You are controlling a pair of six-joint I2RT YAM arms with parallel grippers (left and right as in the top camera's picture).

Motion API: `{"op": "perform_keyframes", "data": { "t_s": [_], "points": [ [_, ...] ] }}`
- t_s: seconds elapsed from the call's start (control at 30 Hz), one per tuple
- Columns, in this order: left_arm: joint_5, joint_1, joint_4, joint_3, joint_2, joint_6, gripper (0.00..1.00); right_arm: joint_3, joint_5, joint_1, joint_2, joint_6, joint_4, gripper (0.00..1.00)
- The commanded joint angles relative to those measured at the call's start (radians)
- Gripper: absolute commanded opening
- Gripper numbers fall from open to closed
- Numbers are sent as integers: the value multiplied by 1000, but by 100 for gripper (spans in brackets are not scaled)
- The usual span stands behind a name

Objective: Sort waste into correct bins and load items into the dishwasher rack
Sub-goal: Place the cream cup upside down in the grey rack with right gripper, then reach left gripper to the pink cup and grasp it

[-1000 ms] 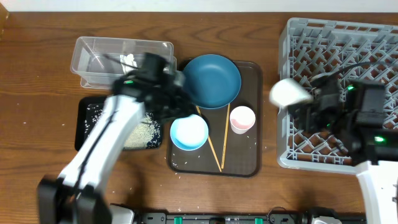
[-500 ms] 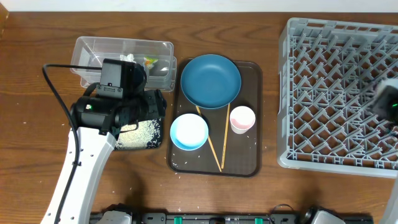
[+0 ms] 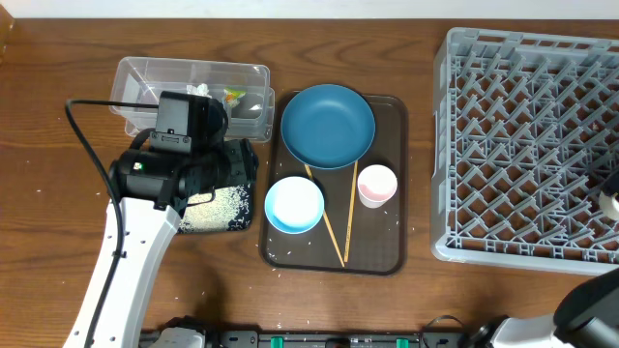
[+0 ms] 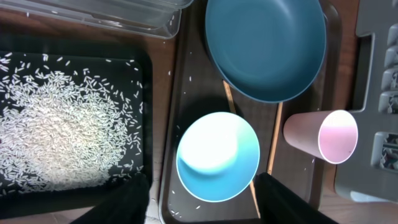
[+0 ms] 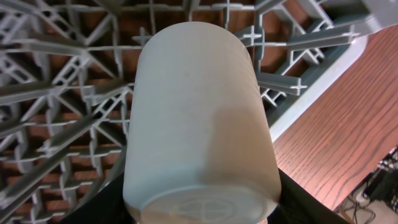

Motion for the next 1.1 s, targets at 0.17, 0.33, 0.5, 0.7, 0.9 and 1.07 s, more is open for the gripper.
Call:
{"op": "perform_keyframes", "data": {
  "t_s": [0.17, 0.33, 0.5, 0.7, 0.9, 1.07],
  "points": [
    [-15, 2, 6, 10, -1, 13, 75, 23, -162, -14, 34, 22, 12, 76],
    [82, -27, 82, 10, 0, 48, 75, 33, -336, -6, -6, -11, 6, 76],
    [80, -146, 209, 10, 31, 47, 75, 33, -460, 55, -93, -66, 0, 76],
    [77, -306, 330, 10, 165, 46, 75, 33, -446, 178, -181, -87, -15, 77],
    [77, -420, 407, 10, 366, 45, 75, 32, -440, 260, -191, -106, -40, 77],
    [79, -466, 455, 10, 509, 8, 74, 32, -440, 278, -191, -106, -43, 76]
  ]
}}
